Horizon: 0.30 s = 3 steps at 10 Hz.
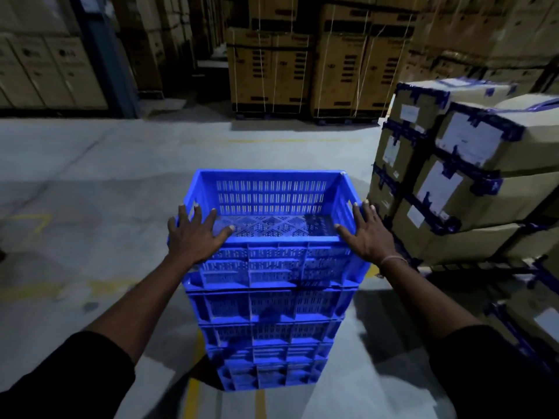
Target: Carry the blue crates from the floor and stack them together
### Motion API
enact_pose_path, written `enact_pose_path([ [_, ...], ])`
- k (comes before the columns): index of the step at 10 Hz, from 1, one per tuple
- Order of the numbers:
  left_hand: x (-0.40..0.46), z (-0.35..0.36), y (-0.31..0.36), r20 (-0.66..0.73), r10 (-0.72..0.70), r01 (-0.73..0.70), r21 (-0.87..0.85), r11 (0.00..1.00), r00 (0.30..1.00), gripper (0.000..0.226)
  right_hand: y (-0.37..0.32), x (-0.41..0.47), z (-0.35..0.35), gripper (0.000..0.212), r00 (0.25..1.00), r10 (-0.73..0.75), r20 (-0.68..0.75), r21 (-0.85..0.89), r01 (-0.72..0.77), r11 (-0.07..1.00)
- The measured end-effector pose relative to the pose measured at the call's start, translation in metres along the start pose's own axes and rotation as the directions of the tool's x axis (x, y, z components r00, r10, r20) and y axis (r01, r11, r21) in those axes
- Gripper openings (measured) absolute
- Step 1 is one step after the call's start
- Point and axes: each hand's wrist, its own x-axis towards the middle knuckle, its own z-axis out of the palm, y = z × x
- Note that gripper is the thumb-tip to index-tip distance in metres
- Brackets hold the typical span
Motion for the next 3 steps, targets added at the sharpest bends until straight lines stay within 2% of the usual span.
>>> enact_pose_path([
  [2,-0.015,-0.022,-0.014,0.074,0.209,-0.202,-0.092,0.975,0.975,0.124,-0.007,-0.003,-0.017,0.104,0.989,0.061,0.131,-0.022,-0.059,0.998],
  [3,-0.019,-0.045,-0.020,0.033,0.284,-0.273,-0.197,0.942,0.958,0.119,-0.020,-0.002,-0.035,0.124,0.998,0.020,0.055,0.046,-0.022,0.999],
])
